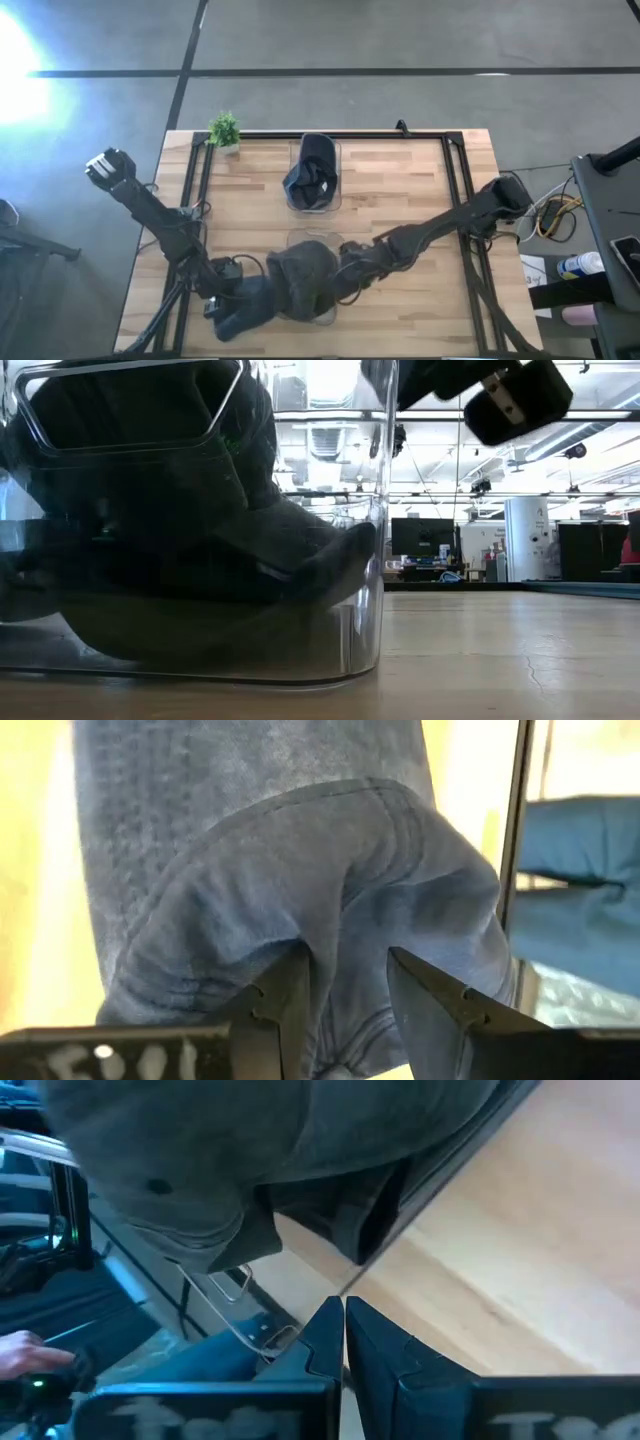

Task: Pick & Place hat
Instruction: Put the blue cap into the top transparent bin

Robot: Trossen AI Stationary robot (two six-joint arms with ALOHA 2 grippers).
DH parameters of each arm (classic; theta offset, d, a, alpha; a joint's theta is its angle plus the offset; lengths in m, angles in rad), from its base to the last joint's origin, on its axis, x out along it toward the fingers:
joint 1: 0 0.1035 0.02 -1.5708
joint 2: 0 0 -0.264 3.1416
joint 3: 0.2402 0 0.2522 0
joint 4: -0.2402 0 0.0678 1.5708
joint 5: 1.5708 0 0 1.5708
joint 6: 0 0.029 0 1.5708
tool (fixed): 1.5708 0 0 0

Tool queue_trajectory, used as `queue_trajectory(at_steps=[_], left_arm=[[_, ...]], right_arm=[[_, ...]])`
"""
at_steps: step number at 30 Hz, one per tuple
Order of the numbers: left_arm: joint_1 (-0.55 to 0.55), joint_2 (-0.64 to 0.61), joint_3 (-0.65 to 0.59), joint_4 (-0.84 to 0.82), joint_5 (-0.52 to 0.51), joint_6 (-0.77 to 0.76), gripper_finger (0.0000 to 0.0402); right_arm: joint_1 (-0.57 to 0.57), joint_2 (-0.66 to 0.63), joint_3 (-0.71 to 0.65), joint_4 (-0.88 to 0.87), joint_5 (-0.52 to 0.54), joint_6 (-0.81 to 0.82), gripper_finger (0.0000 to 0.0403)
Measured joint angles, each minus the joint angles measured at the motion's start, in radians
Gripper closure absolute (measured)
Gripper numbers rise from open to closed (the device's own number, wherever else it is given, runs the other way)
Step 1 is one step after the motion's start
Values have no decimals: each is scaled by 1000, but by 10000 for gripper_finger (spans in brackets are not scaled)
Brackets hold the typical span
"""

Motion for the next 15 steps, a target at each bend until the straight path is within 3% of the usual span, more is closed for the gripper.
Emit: queue_trajectory(at_steps=[9,15], left_arm=[[-4,84,-10,51,85,24,274],[-4,159,-9,196,187,24,274]], right_arm=[[91,52,64,37,-58,99,390],[170,93,85,116,-97,179,390]])
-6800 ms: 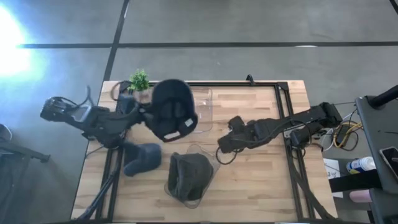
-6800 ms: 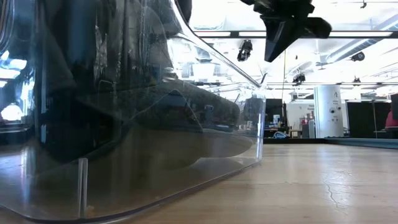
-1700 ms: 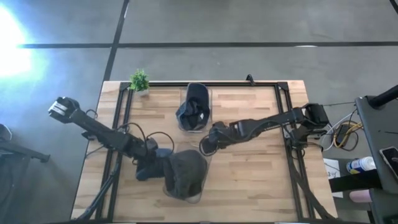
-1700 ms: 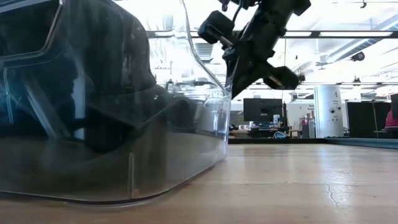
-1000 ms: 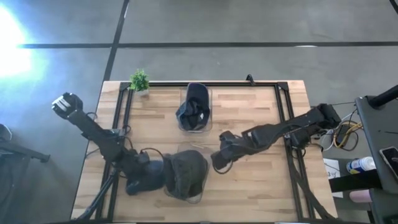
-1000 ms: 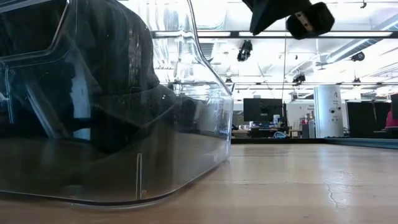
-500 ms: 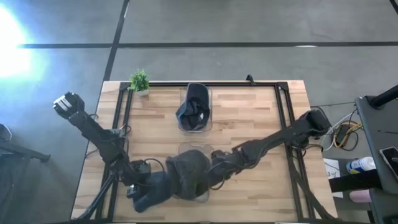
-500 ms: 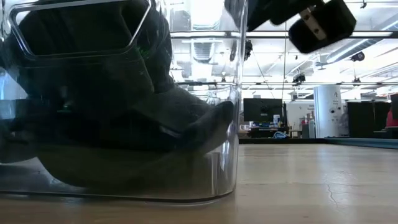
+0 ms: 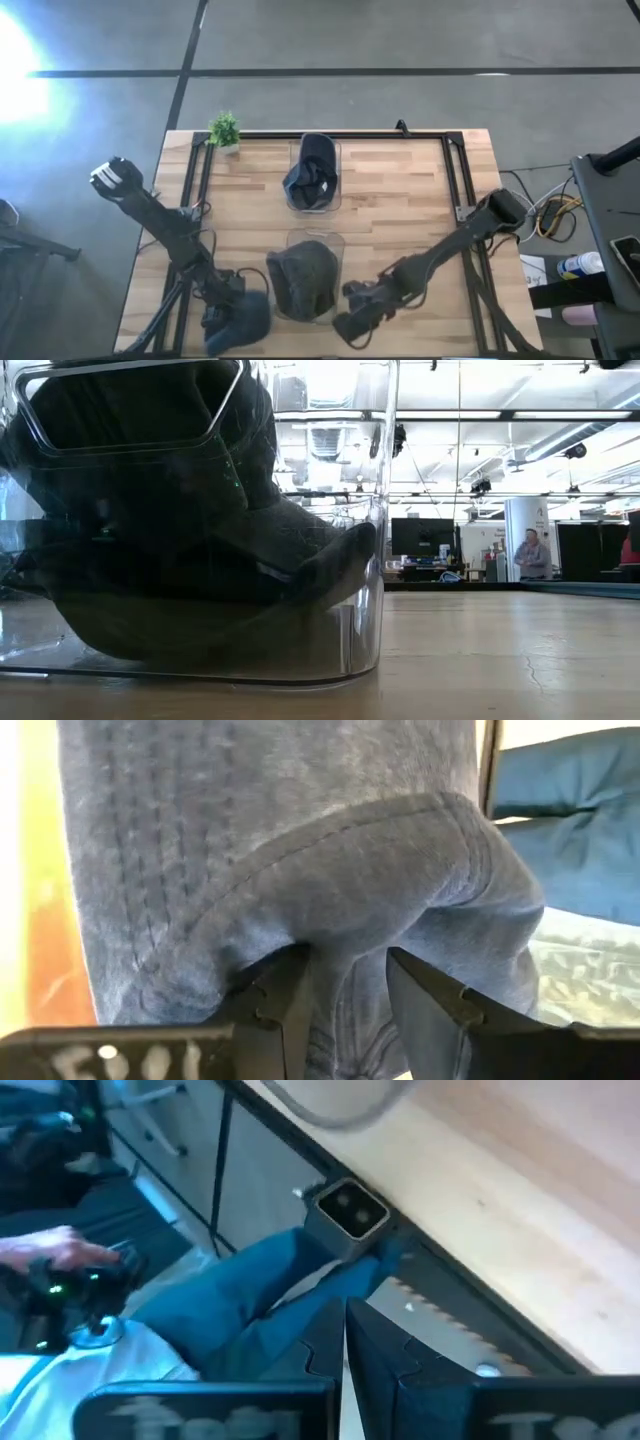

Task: Pick & Place hat
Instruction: Put the blue cap into the top transparent bin

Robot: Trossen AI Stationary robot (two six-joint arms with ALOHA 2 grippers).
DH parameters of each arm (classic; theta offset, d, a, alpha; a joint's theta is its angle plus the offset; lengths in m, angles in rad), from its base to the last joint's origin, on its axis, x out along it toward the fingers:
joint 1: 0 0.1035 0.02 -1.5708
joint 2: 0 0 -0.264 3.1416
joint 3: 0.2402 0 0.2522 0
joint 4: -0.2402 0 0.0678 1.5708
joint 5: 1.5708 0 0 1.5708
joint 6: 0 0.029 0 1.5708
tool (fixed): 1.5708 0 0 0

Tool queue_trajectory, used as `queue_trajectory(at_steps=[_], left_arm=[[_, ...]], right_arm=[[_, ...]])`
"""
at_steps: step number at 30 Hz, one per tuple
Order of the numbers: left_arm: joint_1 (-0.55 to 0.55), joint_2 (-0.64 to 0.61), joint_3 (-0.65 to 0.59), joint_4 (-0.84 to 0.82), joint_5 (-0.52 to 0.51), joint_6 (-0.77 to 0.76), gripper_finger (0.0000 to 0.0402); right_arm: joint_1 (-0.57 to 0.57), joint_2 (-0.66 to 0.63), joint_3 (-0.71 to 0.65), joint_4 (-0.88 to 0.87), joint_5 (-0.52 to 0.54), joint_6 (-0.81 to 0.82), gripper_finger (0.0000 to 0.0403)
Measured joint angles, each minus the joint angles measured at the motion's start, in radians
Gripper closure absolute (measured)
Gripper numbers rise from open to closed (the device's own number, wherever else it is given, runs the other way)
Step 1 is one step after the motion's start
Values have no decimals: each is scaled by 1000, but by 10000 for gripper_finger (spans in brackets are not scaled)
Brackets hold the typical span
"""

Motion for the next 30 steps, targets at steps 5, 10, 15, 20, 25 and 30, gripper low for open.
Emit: queue_trajectory(at_steps=[5,10,15,20,25,30], left_arm=[[2,54,29,40,-3,-9,274],[4,100,65,45,-21,-6,274],[4,132,79,105,-22,-2,274],[15,158,80,164,-40,-3,274],[37,195,102,170,-52,45,274],[80,220,128,171,-98,88,274]], right_arm=[[8,81,-4,93,73,22,390],[1,147,8,135,151,36,390],[3,161,26,123,265,80,390],[1,127,25,-7,411,148,390],[-2,80,23,-95,467,174,390],[23,68,31,-59,422,173,390]])
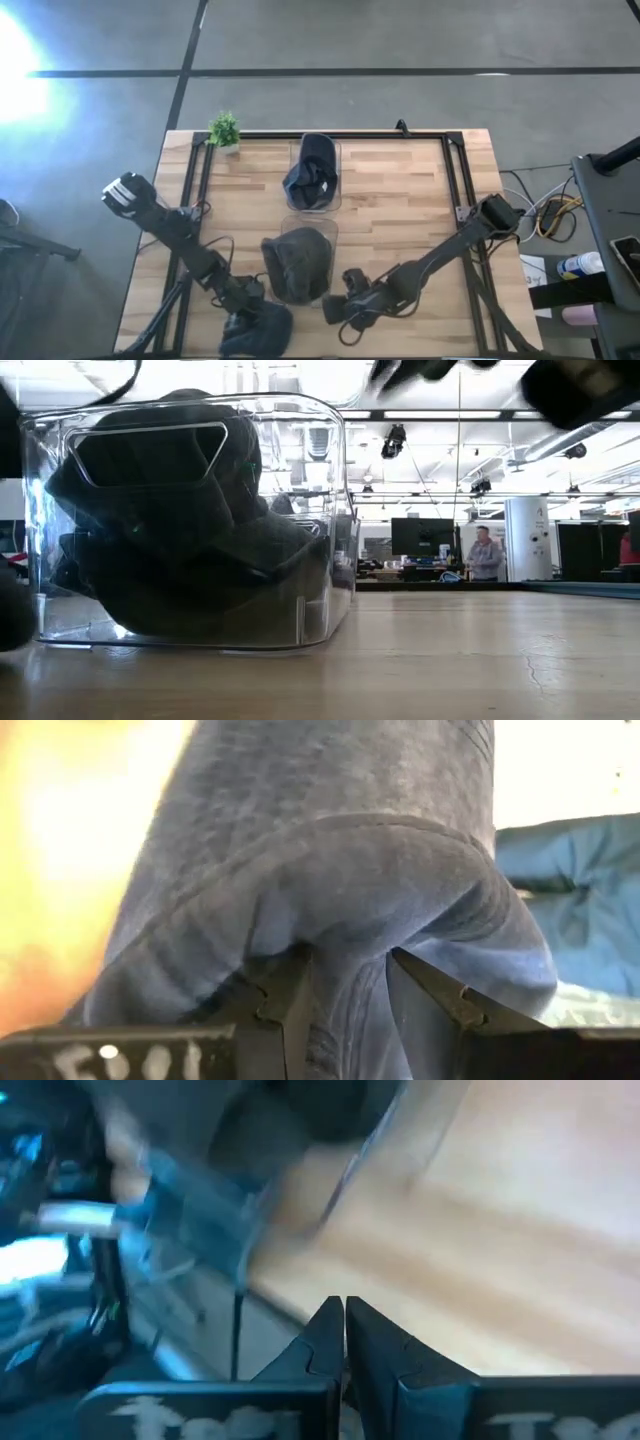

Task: Pick & Place hat
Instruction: Put the blue cap into the top transparent bin

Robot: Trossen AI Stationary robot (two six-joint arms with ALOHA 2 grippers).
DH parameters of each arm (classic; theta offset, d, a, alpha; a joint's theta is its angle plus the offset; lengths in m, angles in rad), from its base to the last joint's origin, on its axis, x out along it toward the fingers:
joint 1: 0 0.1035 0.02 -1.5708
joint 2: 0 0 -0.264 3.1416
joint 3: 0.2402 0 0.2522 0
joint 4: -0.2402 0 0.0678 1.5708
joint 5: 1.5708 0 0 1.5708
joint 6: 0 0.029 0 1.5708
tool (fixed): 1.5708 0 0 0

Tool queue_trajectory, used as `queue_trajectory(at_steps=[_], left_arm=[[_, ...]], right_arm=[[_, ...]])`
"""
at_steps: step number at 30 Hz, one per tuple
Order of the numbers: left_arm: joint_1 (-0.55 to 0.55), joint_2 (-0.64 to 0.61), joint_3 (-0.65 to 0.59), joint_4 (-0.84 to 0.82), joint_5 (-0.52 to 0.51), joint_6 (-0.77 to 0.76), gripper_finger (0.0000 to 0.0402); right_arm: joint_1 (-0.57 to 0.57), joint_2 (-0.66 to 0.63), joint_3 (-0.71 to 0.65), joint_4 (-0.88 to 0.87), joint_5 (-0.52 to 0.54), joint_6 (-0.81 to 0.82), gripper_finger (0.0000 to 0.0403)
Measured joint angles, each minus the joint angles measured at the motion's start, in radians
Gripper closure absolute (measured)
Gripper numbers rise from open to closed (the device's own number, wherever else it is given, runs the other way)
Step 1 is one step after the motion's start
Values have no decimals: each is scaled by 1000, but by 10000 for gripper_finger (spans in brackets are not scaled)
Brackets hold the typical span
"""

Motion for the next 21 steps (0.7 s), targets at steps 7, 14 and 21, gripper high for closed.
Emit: queue_trajectory(at_steps=[7,14,21], left_arm=[[90,23,14,36,-18,22,274],[107,20,20,88,-5,-13,274],[85,41,48,88,14,-27,274]], right_arm=[[21,31,0,75,-18,9,390],[34,100,1,160,-30,-3,382],[62,141,0,202,-39,2,304]])
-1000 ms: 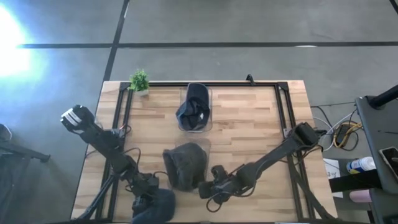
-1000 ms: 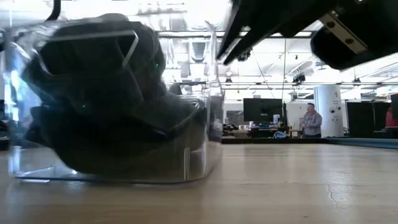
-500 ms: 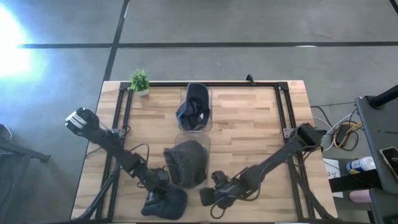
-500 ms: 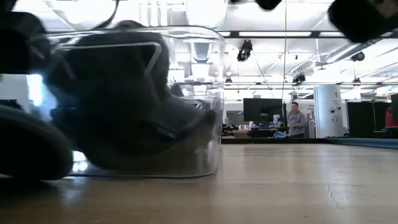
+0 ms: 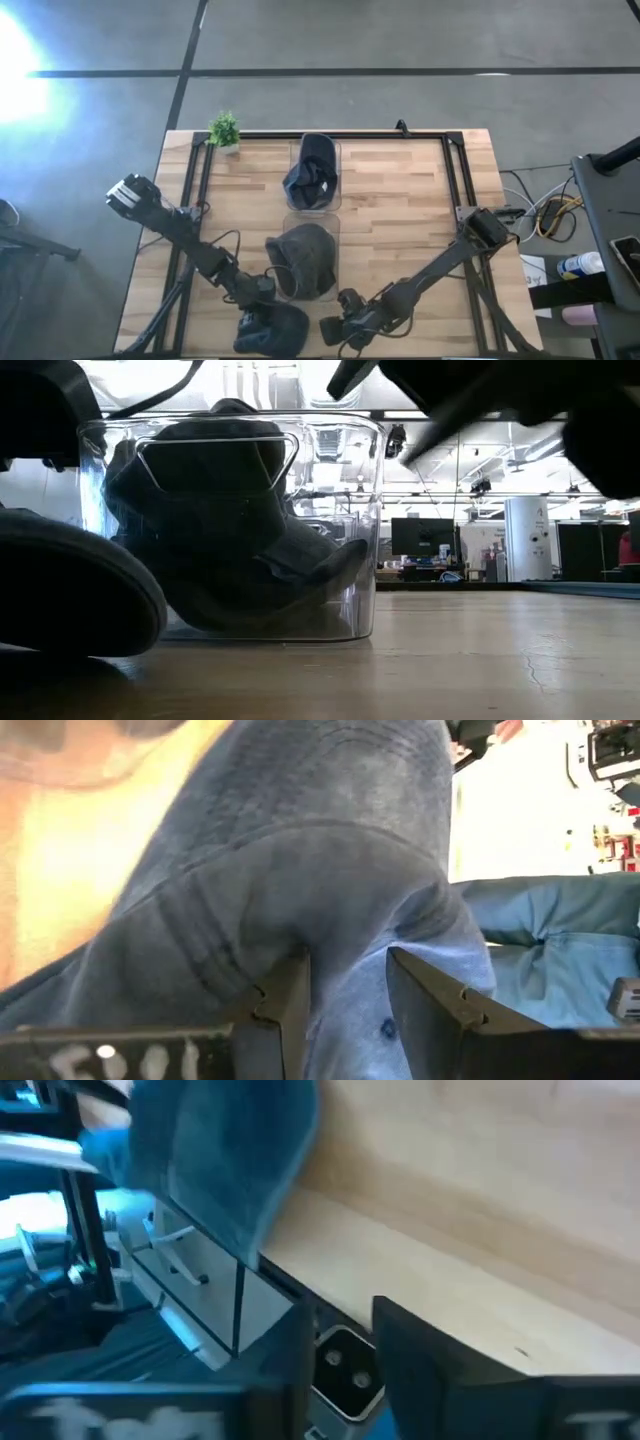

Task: Pick & Place hat
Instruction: Put the blue cap into the top transparent bin

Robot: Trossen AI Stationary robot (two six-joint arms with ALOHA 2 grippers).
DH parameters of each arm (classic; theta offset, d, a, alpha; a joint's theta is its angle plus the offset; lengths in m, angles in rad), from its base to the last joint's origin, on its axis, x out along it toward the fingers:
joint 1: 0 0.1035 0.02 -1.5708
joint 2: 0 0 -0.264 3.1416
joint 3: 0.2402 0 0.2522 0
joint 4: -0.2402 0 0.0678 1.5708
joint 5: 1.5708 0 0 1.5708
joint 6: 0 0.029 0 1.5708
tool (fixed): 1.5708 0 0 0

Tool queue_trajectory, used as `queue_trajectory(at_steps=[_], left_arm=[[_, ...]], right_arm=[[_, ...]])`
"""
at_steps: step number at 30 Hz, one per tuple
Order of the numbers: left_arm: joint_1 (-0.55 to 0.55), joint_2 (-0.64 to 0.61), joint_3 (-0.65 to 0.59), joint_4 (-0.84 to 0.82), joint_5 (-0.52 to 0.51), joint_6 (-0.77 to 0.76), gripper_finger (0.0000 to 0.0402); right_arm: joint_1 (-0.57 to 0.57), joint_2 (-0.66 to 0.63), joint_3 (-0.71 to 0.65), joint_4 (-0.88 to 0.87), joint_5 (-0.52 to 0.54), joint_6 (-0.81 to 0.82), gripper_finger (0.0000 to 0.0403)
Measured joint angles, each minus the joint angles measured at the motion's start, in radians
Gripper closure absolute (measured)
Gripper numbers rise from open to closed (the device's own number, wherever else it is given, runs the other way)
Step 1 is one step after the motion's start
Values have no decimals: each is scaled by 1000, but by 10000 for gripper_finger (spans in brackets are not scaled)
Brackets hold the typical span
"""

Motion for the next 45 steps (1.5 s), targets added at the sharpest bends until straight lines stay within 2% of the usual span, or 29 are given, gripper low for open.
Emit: queue_trajectory(at_steps=[6,8,11,18,25,31,34,45], left_arm=[[-6,28,10,9,-22,-27,274],[-6,43,18,6,-25,-37,274],[-6,68,38,7,-26,-43,274],[-6,139,121,8,-28,-38,274],[0,171,160,-2,-33,-18,274],[5,160,157,-16,-32,-19,274],[5,150,155,-36,-53,-18,274],[6,148,153,-90,-103,-42,274]], right_arm=[[19,74,0,179,1,-24,240],[18,101,1,258,11,-50,228],[13,127,11,261,28,-73,217],[-7,150,10,278,92,-113,215],[-12,164,14,332,97,-137,215],[-24,169,14,390,68,-169,216],[-25,169,15,372,20,-135,216],[-13,169,10,345,-23,-53,216]])
